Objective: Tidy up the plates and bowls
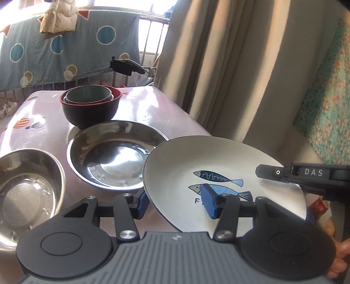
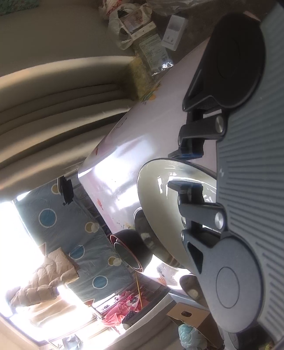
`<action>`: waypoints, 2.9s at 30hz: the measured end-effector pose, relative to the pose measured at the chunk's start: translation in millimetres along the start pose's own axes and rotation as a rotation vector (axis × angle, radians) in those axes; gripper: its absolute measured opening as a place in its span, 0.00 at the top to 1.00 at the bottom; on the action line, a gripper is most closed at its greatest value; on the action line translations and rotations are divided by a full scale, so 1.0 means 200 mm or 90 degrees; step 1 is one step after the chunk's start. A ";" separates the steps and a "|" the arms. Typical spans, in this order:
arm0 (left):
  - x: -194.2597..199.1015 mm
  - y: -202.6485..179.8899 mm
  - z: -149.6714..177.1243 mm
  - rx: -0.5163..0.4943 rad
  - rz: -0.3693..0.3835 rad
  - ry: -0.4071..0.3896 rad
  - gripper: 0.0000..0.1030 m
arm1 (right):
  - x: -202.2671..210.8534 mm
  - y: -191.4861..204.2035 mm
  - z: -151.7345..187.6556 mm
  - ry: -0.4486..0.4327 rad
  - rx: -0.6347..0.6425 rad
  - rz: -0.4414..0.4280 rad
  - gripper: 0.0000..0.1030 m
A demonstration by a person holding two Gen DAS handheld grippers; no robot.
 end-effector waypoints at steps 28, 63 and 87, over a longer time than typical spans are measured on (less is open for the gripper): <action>-0.28 0.55 -0.15 0.120 -0.093 0.098 0.51 | -0.77 0.35 -0.12 0.144 -0.006 -0.087 0.82; -0.16 0.57 -0.26 0.121 -0.091 0.065 0.20 | -0.78 0.38 -0.20 0.091 -0.021 -0.075 0.76; -0.32 0.51 -0.22 0.066 -0.165 0.143 0.19 | -0.70 0.26 -0.11 0.117 -0.072 -0.075 0.75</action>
Point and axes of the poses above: each gripper's, at about its wrist camera, not at the fingertips, and x roughly against the way its jaws point, y to its left, z to its underside, the point moved 5 cm from there along -x, roughly the way its jaws point, and after that the axes turned 6 degrees about -x, right-handed, at the moved point
